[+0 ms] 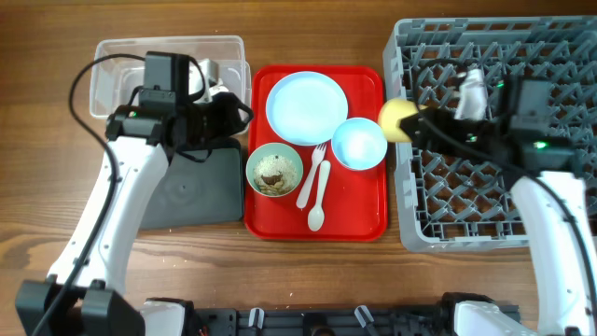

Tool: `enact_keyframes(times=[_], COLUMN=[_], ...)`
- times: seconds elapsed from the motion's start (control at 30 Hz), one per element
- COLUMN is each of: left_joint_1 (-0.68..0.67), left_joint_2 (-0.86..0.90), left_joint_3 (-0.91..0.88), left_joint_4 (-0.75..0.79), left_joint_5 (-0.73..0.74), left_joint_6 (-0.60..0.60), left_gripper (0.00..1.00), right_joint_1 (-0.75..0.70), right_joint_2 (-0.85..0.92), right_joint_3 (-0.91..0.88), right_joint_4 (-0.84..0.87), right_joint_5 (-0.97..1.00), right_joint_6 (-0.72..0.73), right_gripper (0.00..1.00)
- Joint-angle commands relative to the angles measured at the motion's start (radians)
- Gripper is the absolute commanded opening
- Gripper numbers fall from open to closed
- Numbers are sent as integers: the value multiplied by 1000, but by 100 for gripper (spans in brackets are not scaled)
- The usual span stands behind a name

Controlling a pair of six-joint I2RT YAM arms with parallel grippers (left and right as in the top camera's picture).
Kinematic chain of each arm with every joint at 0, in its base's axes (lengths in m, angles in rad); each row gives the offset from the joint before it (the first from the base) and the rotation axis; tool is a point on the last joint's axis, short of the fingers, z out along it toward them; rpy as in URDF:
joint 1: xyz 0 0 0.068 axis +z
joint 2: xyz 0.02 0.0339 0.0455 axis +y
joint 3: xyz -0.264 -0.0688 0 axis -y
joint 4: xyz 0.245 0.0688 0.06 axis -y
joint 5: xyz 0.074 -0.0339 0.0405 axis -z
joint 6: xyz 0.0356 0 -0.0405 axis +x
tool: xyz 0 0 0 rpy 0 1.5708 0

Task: Sort waste into correct bins and load items into the dishwasher rack
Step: 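Carry the yellow cup with the right gripper into the dish rack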

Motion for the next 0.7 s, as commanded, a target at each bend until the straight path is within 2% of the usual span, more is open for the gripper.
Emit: enact_keyframes(times=[0.0, 0.2, 0.5, 0.67], left_joint_1=[5, 5, 5, 3], left_joint_2=[-39, -43, -43, -43], left_joint_3=[5, 5, 5, 5], left_joint_4=[-8, -8, -17, -24], left_joint_5=[-147, -149, -149, -149], left_joint_6=[26, 26, 25, 25], left_gripper=[49, 49, 50, 50], right_joint_1=[-50, -185, -544, -635], right_joint_2=[-16, 2, 105, 187], right_joint_3=[143, 232, 263, 263], right_joint_4=[-129, -226, -201, -179], right_joint_5=[381, 594, 588, 574], right_joint_6=[-35, -24, 76, 108], right_gripper=[14, 13, 9, 9])
